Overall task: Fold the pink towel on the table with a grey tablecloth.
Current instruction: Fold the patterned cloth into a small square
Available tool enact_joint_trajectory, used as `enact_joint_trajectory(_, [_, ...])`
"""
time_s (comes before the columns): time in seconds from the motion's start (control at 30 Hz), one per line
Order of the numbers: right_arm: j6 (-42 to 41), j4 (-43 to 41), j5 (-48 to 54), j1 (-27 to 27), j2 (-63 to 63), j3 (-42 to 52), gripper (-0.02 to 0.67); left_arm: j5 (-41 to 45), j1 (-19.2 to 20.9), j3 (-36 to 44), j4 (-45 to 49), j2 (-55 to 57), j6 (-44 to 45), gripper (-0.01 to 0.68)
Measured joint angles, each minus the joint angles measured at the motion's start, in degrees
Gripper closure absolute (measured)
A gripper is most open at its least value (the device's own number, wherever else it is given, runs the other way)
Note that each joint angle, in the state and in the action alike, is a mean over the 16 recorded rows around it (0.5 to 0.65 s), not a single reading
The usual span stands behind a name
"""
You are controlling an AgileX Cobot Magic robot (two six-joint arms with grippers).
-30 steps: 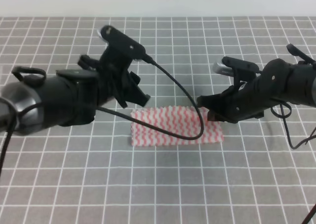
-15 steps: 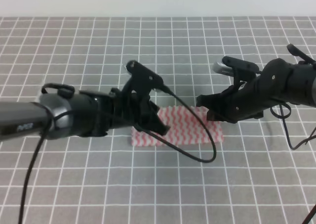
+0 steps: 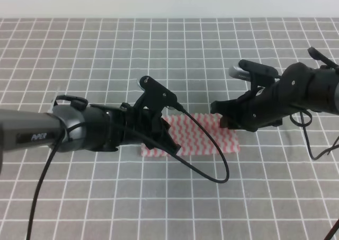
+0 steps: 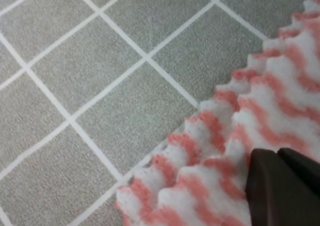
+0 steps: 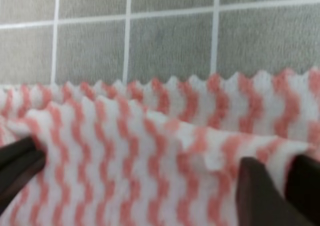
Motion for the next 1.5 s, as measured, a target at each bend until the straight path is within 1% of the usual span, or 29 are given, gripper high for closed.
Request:
enact_joint_trajectory(0.13, [0.0,0.0,-0.5,-0.3,0.0,-1.2,0.407,0.0,0.0,0.0,0.0,0.0,0.0,0.673])
enact_joint_trajectory(0.2, [0.0,0.0,-0.3,-0.4,0.0,-2.2,0.388,-0.1,0.0,0.0,0.0,0.0,0.0,0.673])
enact_joint_trajectory(0.27, [0.0,0.0,0.2,-0.5,-0.1,-3.3,0.384,-0.5,0.0,0.0,0.0,-0.3,0.0,0.673])
enact_joint_trajectory(0.33, [-0.2,0.0,1.1,-0.5,-0.1,-4.4,0.411,-1.2,0.0,0.0,0.0,-0.8,0.0,0.673])
enact_joint_trajectory(0.57, [-0.9,-0.5,6.2,-0.2,0.0,-7.8,0.552,-3.0,0.5,0.0,0.0,-4.2,-1.5,0.673])
enact_joint_trajectory(0.7, [-1.3,-1.2,9.4,0.3,0.0,-8.6,0.623,-2.4,1.8,0.0,0.0,-6.4,-4.0,0.673])
enact_joint_trajectory(0.8, [-1.7,-1.8,11.4,0.5,0.0,-8.6,0.657,-0.3,3.2,0.0,0.0,-7.8,-6.2,0.673])
enact_joint_trajectory(1.13, [-2.7,-3.2,14.9,1.8,0.1,-8.2,0.664,9.2,7.8,0.0,0.2,-7.0,-12.6,0.673])
enact_joint_trajectory(1.27, [-3.1,-3.1,15.0,2.4,0.1,-8.0,0.664,10.9,8.4,0.0,0.3,-5.0,-13.4,0.673])
enact_joint_trajectory(1.5, [-3.1,-3.1,15.1,3.0,0.2,-7.8,0.664,10.6,8.5,0.0,0.3,-1.2,-13.7,0.673])
